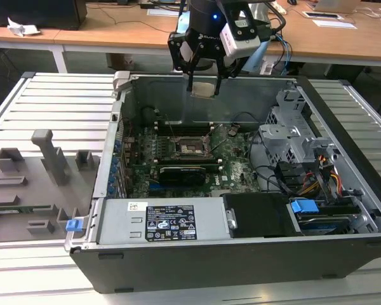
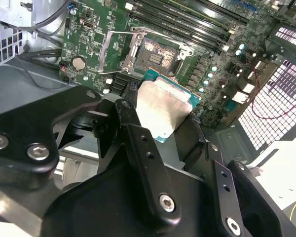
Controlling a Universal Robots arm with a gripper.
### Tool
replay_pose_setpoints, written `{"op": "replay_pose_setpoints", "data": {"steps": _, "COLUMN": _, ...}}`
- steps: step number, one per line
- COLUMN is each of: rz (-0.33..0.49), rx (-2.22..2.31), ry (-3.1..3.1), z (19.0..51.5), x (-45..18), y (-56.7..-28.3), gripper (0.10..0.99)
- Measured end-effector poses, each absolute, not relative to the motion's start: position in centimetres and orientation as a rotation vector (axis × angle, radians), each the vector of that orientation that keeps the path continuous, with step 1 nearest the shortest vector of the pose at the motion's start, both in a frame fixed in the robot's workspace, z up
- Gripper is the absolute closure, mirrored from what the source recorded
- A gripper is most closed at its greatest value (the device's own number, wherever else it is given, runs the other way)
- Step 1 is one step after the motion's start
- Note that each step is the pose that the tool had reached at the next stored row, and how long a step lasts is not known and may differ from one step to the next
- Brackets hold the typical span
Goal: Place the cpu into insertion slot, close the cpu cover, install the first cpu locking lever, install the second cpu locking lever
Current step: 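Place the cpu into insertion slot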
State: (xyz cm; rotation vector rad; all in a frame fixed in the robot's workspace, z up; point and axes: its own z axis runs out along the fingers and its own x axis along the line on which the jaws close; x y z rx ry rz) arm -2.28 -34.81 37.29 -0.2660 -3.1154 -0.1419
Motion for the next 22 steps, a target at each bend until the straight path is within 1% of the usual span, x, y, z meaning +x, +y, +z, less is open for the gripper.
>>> {"op": "replay_pose_setpoints", "data": {"steps": 22, "rz": -0.143, "rx": -0.431, "ry": -3.102, "z": 37.28, "x": -2.33, "y": -34.81, "gripper": 0.545}}
